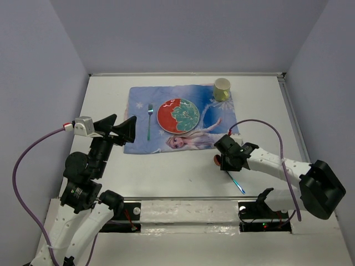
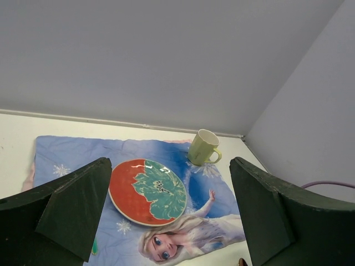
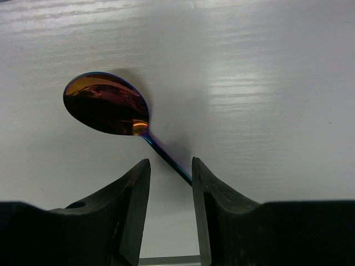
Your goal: Set the dinner table for one person
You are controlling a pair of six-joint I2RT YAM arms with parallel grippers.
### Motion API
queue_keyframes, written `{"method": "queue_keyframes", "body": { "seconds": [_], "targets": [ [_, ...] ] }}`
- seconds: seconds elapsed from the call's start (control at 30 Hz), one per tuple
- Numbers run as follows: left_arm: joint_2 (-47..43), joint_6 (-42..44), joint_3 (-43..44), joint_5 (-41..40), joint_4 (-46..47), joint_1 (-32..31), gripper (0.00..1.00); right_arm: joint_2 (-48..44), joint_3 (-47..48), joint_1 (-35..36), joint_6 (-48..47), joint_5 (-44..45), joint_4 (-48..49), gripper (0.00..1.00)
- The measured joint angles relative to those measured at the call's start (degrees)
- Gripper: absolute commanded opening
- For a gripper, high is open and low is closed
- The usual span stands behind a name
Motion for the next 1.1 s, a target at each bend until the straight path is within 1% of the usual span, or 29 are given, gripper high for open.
{"method": "queue_keyframes", "body": {
  "seconds": [0.03,0.13,0.2,0.23,0.3,0.33,0.57,0.67,0.77,0.8,0.87,0.97,1.1],
  "targets": [
    [0.0,0.0,0.0,0.0,0.0,0.0,0.99,0.7,0.0,0.0,-0.4,-0.9,0.5,0.41],
    [0.0,0.0,0.0,0.0,0.0,0.0,0.99,3.5,-0.2,0.0,-1.5,-3.8,2.6,0.37],
    [0.0,0.0,0.0,0.0,0.0,0.0,0.99,5.0,-0.2,0.0,-2.4,-4.8,3.9,0.27],
    [0.0,0.0,0.0,0.0,0.0,0.0,0.99,5.1,-0.2,0.0,-2.8,-5.2,4.1,0.19],
    [0.0,0.0,0.0,0.0,0.0,0.0,0.99,5.4,-0.1,0.0,-3.2,-5.6,4.3,0.10],
    [0.0,0.0,0.0,0.0,0.0,0.0,0.99,5.6,0.0,-0.1,-3.7,-5.9,4.7,0.00],
    [0.0,0.0,0.0,0.0,0.0,0.0,0.99,7.3,1.9,1.5,-5.0,-6.5,5.5,0.00],
    [0.0,0.0,0.0,0.0,0.0,0.0,0.99,6.6,4.7,2.7,-7.0,-5.8,3.3,0.00],
    [0.1,0.0,0.0,0.0,0.0,0.0,0.99,4.4,10.4,3.3,-10.3,-3.9,1.8,0.00],
    [0.1,0.0,0.0,0.0,0.0,0.0,0.99,4.5,15.0,3.3,-12.2,-2.1,1.5,0.00],
    [0.1,0.0,0.0,0.0,0.0,0.0,0.99,5.4,18.8,3.2,-14.0,-0.6,2.5,0.00],
    [0.1,0.0,0.0,0.0,0.0,0.0,0.99,11.1,27.8,0.7,-19.0,0.9,5.1,0.00],
    [0.1,0.0,0.0,0.0,0.0,0.0,0.99,21.0,37.2,-4.9,-24.1,0.3,9.0,0.00]
  ]
}}
